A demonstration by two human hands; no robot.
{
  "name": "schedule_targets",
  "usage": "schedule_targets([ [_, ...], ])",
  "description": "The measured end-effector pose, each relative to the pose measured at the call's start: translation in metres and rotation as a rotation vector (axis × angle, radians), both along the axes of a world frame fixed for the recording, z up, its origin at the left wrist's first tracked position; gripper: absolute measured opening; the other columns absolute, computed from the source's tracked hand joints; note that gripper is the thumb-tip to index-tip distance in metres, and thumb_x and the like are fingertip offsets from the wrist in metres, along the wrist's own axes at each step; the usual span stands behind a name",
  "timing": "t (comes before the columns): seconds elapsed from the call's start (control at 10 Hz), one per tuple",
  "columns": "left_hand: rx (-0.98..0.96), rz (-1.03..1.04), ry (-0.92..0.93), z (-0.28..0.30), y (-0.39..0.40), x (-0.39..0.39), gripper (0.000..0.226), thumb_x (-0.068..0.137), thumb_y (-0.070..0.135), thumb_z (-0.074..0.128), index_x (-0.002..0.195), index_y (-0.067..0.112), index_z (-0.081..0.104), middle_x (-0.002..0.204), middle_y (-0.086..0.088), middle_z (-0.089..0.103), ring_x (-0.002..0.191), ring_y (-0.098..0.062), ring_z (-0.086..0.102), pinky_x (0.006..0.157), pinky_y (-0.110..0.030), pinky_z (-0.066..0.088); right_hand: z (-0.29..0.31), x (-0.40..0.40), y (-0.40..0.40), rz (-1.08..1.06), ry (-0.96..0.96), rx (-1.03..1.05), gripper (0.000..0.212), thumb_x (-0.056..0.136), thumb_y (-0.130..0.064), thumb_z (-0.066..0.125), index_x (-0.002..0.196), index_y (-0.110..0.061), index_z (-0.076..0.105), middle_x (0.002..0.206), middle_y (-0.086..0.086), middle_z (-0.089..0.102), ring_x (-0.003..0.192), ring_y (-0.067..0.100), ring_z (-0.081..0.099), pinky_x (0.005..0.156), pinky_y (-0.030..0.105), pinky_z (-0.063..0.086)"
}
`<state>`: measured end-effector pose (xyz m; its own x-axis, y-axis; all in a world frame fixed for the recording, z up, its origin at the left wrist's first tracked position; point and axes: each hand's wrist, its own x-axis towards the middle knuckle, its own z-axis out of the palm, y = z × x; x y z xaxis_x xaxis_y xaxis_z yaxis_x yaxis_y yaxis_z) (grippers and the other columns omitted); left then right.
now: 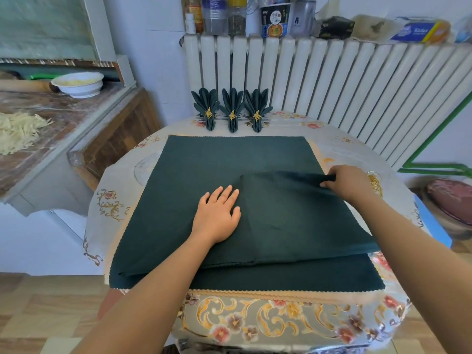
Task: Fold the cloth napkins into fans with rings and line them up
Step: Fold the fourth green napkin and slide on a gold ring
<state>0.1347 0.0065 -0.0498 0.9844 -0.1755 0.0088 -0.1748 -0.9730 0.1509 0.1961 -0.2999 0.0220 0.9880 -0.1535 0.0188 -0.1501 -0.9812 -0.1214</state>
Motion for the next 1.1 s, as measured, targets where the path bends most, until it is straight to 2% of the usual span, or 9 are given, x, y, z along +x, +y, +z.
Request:
schedule_targets([
  [0.2, -0.004, -0.006, 0.019, 0.004, -0.001, -0.002, 0.053, 0.102, 0.041, 0.018, 0.153, 0.029, 0.011, 0.161, 0.009, 0.006, 0.147, -0.011, 0.002, 0.12, -0.037, 0.002, 0.007, -0.046, 0.021, 0.16, -0.149, -0.13, 0.032, 0.094, -0.045, 0.05, 0.095, -0.016, 0.066, 0.087, 0.007, 0.066, 0.088, 0.029, 0.06, 0.077, 0.034, 0.044],
  [0.3, 0.008, -0.006, 0.026, 0.005, -0.001, -0.001, 0.053, 0.102, 0.041, 0.017, 0.153, 0.029, 0.01, 0.161, 0.009, 0.005, 0.147, -0.011, 0.002, 0.12, -0.037, 0.003, 0.001, -0.067, 0.041, 0.261, -0.284, -0.138, 0.029, 0.094, -0.039, 0.052, 0.089, -0.014, 0.067, 0.081, 0.007, 0.069, 0.08, 0.029, 0.062, 0.064, 0.031, 0.038],
  [0.4, 0.017, -0.019, 0.028, 0.007, -0.002, -0.004, 0.054, 0.102, 0.042, 0.016, 0.153, 0.029, 0.009, 0.161, 0.008, 0.004, 0.147, -0.011, 0.001, 0.12, -0.036, 0.002, -0.018, -0.093, 0.064, 0.342, -0.432, -0.055, 0.015, 0.08, -0.029, 0.072, 0.075, -0.014, 0.072, 0.068, 0.004, 0.068, 0.068, 0.029, 0.062, 0.062, 0.032, 0.042],
  [0.5, 0.023, -0.028, 0.033, 0.007, -0.001, -0.004, 0.057, 0.101, 0.048, 0.017, 0.154, 0.029, 0.009, 0.161, 0.008, 0.003, 0.148, -0.012, 0.0, 0.12, -0.037, 0.003, -0.042, -0.113, 0.089, 0.35, -0.459, 0.073, 0.01, 0.07, -0.025, 0.081, 0.068, -0.02, 0.073, 0.066, -0.004, 0.068, 0.063, 0.024, 0.062, 0.059, 0.03, 0.046],
  [0.6, 0.033, -0.034, 0.033, 0.007, -0.001, -0.004, 0.059, 0.1, 0.052, 0.017, 0.154, 0.029, 0.008, 0.161, 0.008, 0.003, 0.148, -0.012, 0.0, 0.12, -0.039, 0.003, -0.057, -0.13, 0.112, 0.349, -0.458, 0.241, 0.008, 0.068, -0.023, 0.082, 0.072, -0.021, 0.076, 0.076, -0.004, 0.073, 0.072, 0.019, 0.068, 0.066, 0.031, 0.054],
  [0.7, 0.032, -0.032, 0.028, 0.006, -0.001, -0.003, 0.06, 0.099, 0.052, 0.017, 0.153, 0.029, 0.009, 0.161, 0.007, 0.003, 0.148, -0.012, 0.0, 0.12, -0.039, 0.003, -0.07, -0.141, 0.125, 0.362, -0.472, 0.294, 0.013, 0.068, -0.02, 0.081, 0.08, -0.019, 0.078, 0.086, 0.0, 0.075, 0.086, 0.019, 0.071, 0.08, 0.035, 0.053],
  [0.8, 0.034, -0.034, 0.023, 0.006, -0.001, -0.003, 0.06, 0.099, 0.052, 0.018, 0.153, 0.029, 0.009, 0.161, 0.007, 0.004, 0.148, -0.012, 0.001, 0.12, -0.039, 0.004, -0.076, -0.146, 0.126, 0.339, -0.426, 0.351, 0.016, 0.078, -0.018, 0.074, 0.094, -0.018, 0.076, 0.101, 0.003, 0.073, 0.103, 0.023, 0.066, 0.095, 0.036, 0.044],
  [1.0, 0.032, -0.035, 0.017, 0.006, -0.001, -0.002, 0.06, 0.099, 0.052, 0.018, 0.153, 0.028, 0.01, 0.161, 0.007, 0.005, 0.148, -0.012, 0.001, 0.12, -0.039, 0.004, -0.078, -0.155, 0.13, 0.359, -0.41, 0.326, 0.026, 0.083, -0.029, 0.058, 0.099, -0.019, 0.075, 0.105, 0.002, 0.072, 0.106, 0.022, 0.065, 0.094, 0.04, 0.048],
  [1.1, 0.029, -0.034, 0.016, 0.006, -0.001, -0.002, 0.06, 0.099, 0.052, 0.019, 0.153, 0.028, 0.01, 0.161, 0.007, 0.005, 0.148, -0.012, 0.001, 0.12, -0.039, 0.004, -0.078, -0.159, 0.131, 0.359, -0.403, 0.323, 0.027, 0.085, -0.031, 0.056, 0.101, -0.02, 0.074, 0.107, -0.002, 0.071, 0.109, 0.018, 0.064, 0.094, 0.037, 0.046],
])
